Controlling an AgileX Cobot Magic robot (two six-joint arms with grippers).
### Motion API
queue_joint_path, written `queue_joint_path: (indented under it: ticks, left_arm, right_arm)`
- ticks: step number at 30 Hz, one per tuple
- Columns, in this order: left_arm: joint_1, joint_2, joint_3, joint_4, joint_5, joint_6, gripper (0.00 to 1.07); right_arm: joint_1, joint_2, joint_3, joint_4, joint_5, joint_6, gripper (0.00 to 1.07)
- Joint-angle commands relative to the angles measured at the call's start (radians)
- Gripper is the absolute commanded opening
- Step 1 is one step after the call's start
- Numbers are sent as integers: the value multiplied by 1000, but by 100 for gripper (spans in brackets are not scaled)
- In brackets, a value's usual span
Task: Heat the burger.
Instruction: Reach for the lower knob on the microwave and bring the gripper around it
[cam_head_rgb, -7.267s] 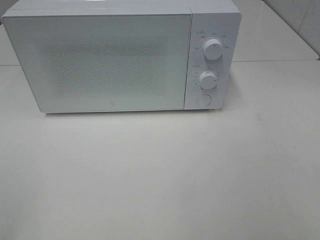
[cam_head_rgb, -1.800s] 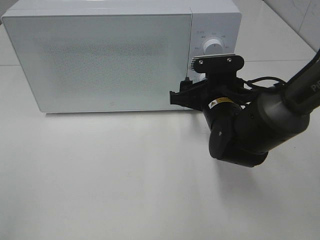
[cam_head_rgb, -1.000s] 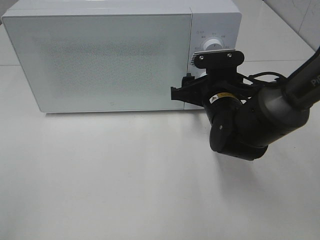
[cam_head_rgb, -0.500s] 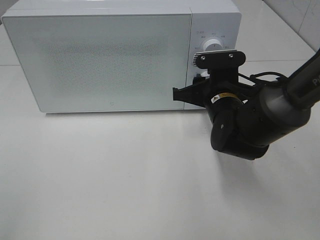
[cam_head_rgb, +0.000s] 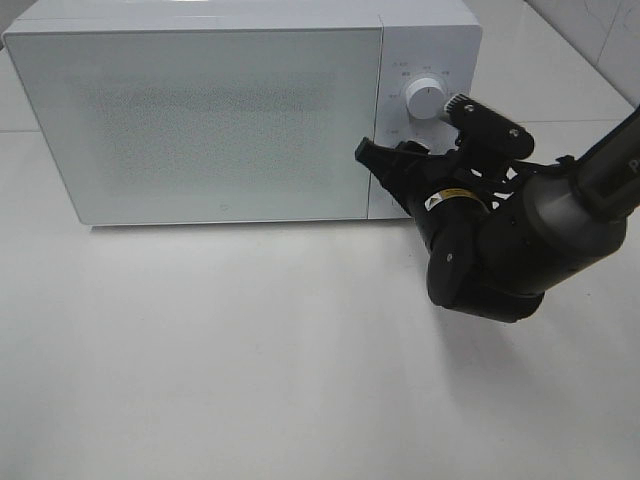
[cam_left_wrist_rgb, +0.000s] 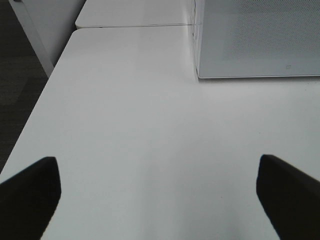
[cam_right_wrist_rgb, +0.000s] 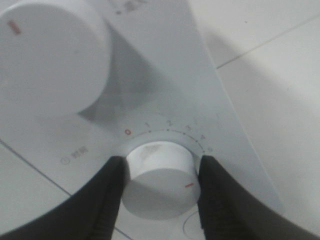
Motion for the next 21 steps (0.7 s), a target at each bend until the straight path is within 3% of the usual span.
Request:
queue_joint_path:
  ticks: [1, 3, 6, 21]
  left_arm:
    - [3, -24, 4, -8, -16, -4, 100]
    - [3, -24, 4, -8, -16, -4, 100]
    - [3, -24, 4, -8, -16, -4, 100]
    - [3, -24, 4, -8, -16, -4, 100]
  right_arm:
    - [0, 0, -29, -134, 19, 171, 0]
    - [0, 0, -29, -200, 7, 439, 0]
    - [0, 0, -29, -230, -23, 589, 0]
    - [0, 0, -29, -281, -252, 1019, 0]
